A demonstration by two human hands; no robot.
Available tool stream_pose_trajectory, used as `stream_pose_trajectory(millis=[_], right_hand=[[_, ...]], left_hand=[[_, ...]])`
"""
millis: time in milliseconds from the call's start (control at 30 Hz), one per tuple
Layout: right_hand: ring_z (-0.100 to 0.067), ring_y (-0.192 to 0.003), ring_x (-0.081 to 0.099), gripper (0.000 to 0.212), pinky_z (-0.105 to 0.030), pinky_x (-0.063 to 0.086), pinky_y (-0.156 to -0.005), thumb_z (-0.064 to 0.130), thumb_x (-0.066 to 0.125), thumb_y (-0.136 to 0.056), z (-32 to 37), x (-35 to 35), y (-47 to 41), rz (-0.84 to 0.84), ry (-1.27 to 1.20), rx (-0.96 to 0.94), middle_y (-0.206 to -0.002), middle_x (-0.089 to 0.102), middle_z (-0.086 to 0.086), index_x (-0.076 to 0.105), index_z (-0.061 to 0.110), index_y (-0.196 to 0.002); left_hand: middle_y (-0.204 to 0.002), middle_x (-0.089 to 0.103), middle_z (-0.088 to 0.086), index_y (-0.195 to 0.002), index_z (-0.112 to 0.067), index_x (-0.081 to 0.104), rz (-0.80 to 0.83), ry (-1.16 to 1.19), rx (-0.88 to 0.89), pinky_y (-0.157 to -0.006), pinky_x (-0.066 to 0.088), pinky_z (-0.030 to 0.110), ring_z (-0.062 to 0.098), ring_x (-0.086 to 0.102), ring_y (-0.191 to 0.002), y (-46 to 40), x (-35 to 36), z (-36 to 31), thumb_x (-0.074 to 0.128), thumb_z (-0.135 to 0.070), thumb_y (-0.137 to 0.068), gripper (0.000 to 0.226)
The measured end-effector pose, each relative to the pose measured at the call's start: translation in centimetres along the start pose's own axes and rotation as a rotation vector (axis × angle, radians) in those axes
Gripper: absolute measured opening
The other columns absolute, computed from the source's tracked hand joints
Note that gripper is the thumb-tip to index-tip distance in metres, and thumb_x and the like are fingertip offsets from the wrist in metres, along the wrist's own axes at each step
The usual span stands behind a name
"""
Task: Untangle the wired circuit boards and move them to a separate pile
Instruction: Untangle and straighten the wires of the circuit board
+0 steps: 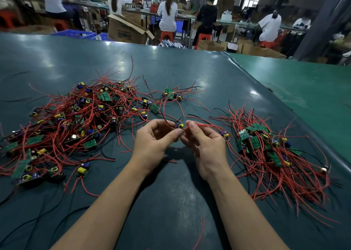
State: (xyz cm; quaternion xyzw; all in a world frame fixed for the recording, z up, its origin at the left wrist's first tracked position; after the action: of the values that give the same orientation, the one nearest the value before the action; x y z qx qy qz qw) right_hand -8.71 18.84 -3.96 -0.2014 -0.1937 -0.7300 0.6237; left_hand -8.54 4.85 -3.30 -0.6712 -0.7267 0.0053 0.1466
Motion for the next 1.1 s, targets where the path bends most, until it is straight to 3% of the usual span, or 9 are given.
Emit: stream_pose_trajectory(millis=[200, 333, 567, 667, 800, 1100], right_hand=[[-0.014, -0.060, 0.064, 0.022, -0.021, 0.053, -0.052, 0.013, 0.061, -0.095, -0.2, -0.1, -0.2, -0.027, 0.194, -0.050, -0.071, 0.068, -0.007, 0.073, 0.010, -0.077], [-0.007, -0.060, 0.061, 0.021, -0.019, 0.048, -0.048, 0.018, 0.068, -0.091, 0.0, -0.2, -0.1, -0.019, 0.266, -0.064, -0.070, 0.070, 0.001, 0.077, 0.016, -0.072], [-0.005, -0.053, 0.055, 0.017, -0.019, 0.046, -0.045, 0.016, 0.066, -0.092, 0.0, 0.1, -0.1, 0.012, 0.314, -0.068, -0.064, 0.066, -0.001, 0.075, 0.011, -0.078], [-0.005, -0.050, 0.053, 0.019, -0.020, 0.044, -0.042, 0.016, 0.064, -0.094, 0.1, -0.1, -0.2, -0.040, 0.319, -0.109, -0.065, 0.060, -0.005, 0.075, 0.012, -0.078], [-0.004, -0.046, 0.051, 0.022, -0.019, 0.041, -0.039, 0.018, 0.062, -0.095, 0.8, -1.5, -0.8, -0.175, 0.344, -0.185, -0.054, 0.057, 0.011, 0.073, 0.018, -0.076], [-0.005, -0.047, 0.055, 0.018, -0.020, 0.043, -0.041, 0.015, 0.060, -0.093, 0.5, -3.0, -1.5, -0.273, 0.433, -0.222, -0.054, 0.063, 0.009, 0.071, 0.021, -0.107]], left_hand=[[-0.070, 0.071, -0.009, -0.078, -0.007, 0.062, 0.028, -0.047, 0.051, -0.067, 0.051, 0.013, 0.002, 0.067, -0.068, -0.1, 0.1, -0.2, 0.076, 0.009, -0.073, 0.022], [-0.073, 0.073, -0.004, -0.076, -0.006, 0.063, 0.053, -0.072, 0.034, -0.069, 0.054, 0.017, 0.006, 0.067, -0.070, -0.1, 0.4, 0.0, 0.076, 0.010, -0.073, 0.020], [-0.078, 0.074, 0.002, -0.090, -0.003, 0.068, 0.032, -0.034, 0.021, -0.070, 0.056, 0.019, 0.009, 0.069, -0.072, -0.2, 0.3, -0.1, 0.079, 0.010, -0.068, 0.028], [-0.078, 0.075, 0.004, -0.087, -0.001, 0.070, 0.012, -0.052, 0.024, -0.072, 0.057, 0.021, 0.010, 0.068, -0.071, -0.1, 0.3, -0.2, 0.080, 0.007, -0.067, 0.024], [-0.077, 0.075, 0.005, -0.086, -0.001, 0.071, 0.003, -0.031, 0.007, -0.070, 0.057, 0.020, 0.011, 0.068, -0.069, -0.1, 0.2, -0.2, 0.080, 0.007, -0.068, 0.022], [-0.078, 0.076, 0.006, -0.083, -0.006, 0.073, 0.030, -0.055, -0.037, -0.065, 0.056, 0.020, 0.012, 0.070, -0.070, -0.1, 0.2, 0.2, 0.082, 0.004, -0.064, 0.024]])
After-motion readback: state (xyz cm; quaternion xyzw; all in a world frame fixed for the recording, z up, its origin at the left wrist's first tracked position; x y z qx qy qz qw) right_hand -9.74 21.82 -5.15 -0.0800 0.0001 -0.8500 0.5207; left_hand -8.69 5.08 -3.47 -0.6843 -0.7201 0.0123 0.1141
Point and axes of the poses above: each hand's wrist, its own y-axis away from the middle knuckle, its own x-axis out of the palm, z = x × y, the point moved 6 cm from there along -y, towards the middle knuckle
